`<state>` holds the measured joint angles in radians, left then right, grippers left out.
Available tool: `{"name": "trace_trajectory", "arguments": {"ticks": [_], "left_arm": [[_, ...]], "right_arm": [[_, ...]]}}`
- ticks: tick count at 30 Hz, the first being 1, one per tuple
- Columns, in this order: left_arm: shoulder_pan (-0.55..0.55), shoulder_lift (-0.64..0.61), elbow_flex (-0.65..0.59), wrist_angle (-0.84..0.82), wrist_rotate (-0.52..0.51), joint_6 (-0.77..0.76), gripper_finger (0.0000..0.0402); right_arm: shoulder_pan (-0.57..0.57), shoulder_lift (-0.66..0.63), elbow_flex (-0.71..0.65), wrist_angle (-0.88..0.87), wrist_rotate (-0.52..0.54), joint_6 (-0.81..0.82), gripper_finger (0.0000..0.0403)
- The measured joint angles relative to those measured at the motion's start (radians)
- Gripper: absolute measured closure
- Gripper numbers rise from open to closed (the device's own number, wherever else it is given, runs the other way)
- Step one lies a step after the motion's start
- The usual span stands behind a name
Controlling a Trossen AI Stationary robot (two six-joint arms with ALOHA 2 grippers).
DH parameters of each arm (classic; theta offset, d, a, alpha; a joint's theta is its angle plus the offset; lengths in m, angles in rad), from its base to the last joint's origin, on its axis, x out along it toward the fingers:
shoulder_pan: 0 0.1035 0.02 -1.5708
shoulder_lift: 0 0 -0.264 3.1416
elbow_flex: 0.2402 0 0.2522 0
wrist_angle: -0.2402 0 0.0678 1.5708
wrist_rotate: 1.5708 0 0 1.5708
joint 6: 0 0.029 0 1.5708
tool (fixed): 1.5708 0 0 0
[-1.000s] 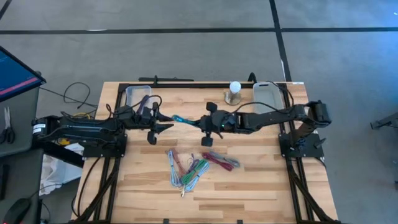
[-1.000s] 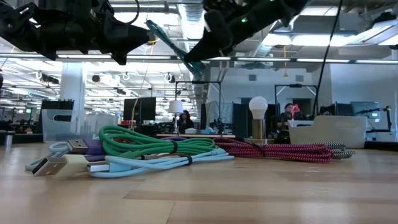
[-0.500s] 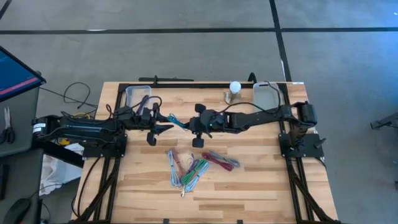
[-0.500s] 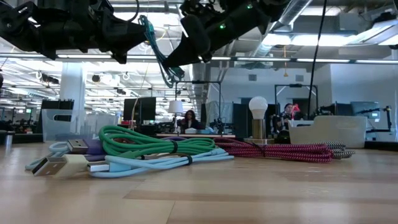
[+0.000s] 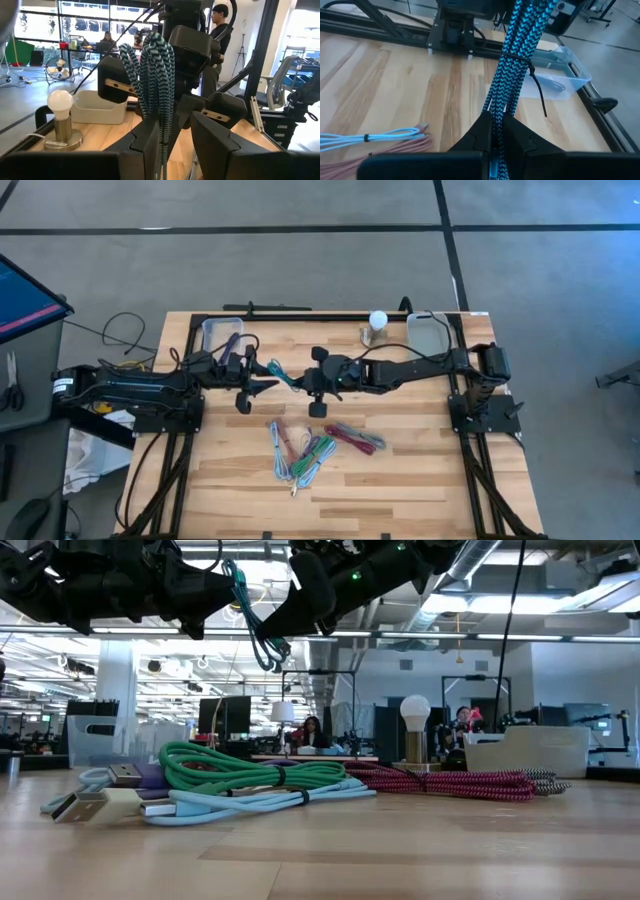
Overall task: Pick & Place USB Port
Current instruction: Put the blue and black charger cable into the transparent bin
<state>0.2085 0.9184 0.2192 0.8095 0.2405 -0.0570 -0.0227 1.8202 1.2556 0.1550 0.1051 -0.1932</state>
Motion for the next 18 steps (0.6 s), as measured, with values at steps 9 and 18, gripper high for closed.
{"name": "trace_trajectory", "arguments": {"ticks": [9, 18], "left_arm": [[0.000, 0.000, 0.000, 0.009, -0.009, -0.003, 0.0318], [0.000, 0.000, 0.000, 0.019, -0.012, -0.004, 0.0392]], "right_arm": [[0.001, 0.000, 0.000, 0.007, -0.007, 0.000, 0.0388], [0.002, 0.000, 0.000, 0.015, -0.027, 0.000, 0.0388]]}}
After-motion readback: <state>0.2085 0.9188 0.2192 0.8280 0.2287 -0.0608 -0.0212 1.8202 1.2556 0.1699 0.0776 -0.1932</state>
